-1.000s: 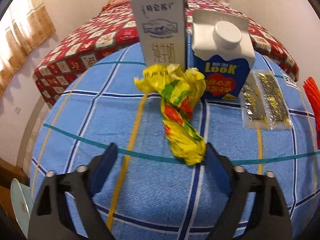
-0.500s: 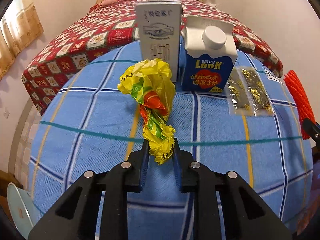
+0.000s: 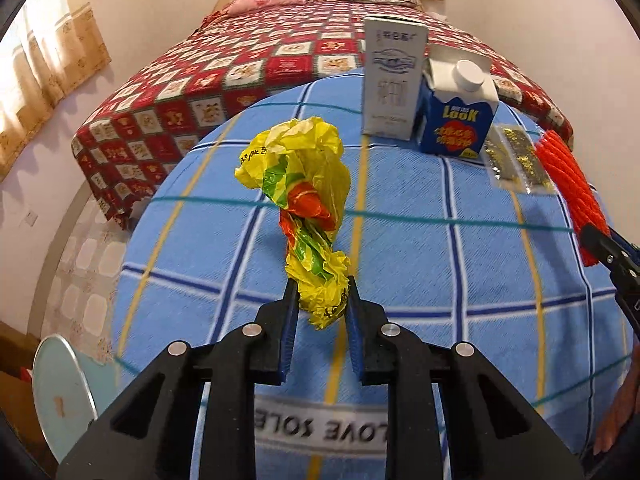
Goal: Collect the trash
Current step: 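Lift the wrapper with the left tool while the right tool lifts the mesh net toward the bin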
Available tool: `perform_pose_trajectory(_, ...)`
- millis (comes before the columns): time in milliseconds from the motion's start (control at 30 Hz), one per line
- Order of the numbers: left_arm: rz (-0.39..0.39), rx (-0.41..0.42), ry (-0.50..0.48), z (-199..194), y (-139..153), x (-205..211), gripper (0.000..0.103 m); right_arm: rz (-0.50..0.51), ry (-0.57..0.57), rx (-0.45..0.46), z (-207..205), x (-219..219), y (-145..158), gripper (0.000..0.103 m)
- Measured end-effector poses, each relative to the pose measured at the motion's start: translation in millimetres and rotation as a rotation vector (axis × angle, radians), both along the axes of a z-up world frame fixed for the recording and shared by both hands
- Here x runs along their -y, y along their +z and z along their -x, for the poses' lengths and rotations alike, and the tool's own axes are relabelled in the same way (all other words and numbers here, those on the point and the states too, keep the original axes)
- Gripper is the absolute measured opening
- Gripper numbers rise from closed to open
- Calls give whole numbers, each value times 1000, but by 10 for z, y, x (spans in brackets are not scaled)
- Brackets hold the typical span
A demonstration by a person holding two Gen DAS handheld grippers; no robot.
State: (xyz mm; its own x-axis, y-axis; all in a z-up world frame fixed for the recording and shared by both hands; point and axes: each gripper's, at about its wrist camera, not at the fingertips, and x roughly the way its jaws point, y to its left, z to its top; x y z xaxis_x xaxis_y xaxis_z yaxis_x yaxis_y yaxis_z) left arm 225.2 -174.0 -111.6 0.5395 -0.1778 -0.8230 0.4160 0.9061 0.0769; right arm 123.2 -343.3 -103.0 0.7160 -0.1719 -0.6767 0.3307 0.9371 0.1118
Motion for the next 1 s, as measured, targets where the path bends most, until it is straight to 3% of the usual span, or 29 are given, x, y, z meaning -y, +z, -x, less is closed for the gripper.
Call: perform_pose_trajectory(1000,21,67,84,669,218,-1310,22,51,233,18,28,-1347,78,19)
